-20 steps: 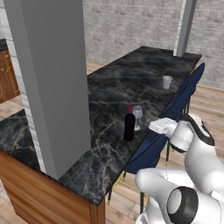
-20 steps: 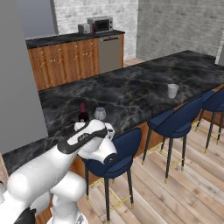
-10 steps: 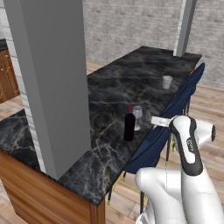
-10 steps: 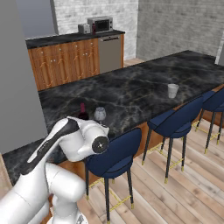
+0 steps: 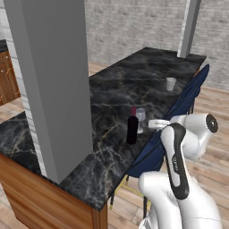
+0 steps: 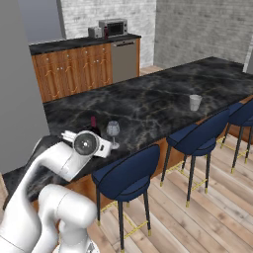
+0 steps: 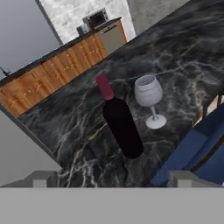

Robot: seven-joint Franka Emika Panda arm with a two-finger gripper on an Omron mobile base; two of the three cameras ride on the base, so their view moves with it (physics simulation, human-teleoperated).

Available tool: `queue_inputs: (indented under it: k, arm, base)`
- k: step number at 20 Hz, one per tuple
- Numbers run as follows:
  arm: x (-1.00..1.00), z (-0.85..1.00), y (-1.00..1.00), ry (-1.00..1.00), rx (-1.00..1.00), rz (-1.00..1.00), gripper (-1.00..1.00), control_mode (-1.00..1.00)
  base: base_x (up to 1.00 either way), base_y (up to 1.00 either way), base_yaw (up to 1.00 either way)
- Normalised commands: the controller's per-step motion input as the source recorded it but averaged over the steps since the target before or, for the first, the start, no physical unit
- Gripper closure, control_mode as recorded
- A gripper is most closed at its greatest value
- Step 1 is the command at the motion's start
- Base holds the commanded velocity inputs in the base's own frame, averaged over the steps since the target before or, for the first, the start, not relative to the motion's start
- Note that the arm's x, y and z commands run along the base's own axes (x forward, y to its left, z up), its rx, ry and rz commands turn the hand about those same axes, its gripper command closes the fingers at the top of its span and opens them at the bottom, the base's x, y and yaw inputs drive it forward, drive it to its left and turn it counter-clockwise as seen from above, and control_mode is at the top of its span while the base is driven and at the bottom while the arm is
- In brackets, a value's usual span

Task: There is a wine glass and glass cup on the dining counter. Place the wine bottle next to the wine glass and the juice bottle next to the glass cup.

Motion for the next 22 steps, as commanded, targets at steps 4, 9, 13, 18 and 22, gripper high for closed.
queue_inputs:
  k: [4,9,13,18,22]
  arm:
    - [-0.32,0.09,0.02,0.23,-0.20,-0.15,-1.00,-1.00]
    - [-0.31,0.01,0.00,0.23,-0.17,-0.07,-1.00,-1.00]
    - [-0.37,-0.03,0.12,0.05,-0.20,0.05,-1.00,-1.00]
    - [-0.22,-0.18,0.02,0.00,-0.16,0.05,-1.00,-1.00]
    - [-0.18,0.00,0.00,0.00,0.00,0.01,-1.00,-1.00]
  base:
    - [0.00,0.00,0.00]
    - [0.00,0.00,0.00]
    - [0.00,0.00,0.00]
    - [0.00,0.00,0.00]
    - [0.00,0.00,0.00]
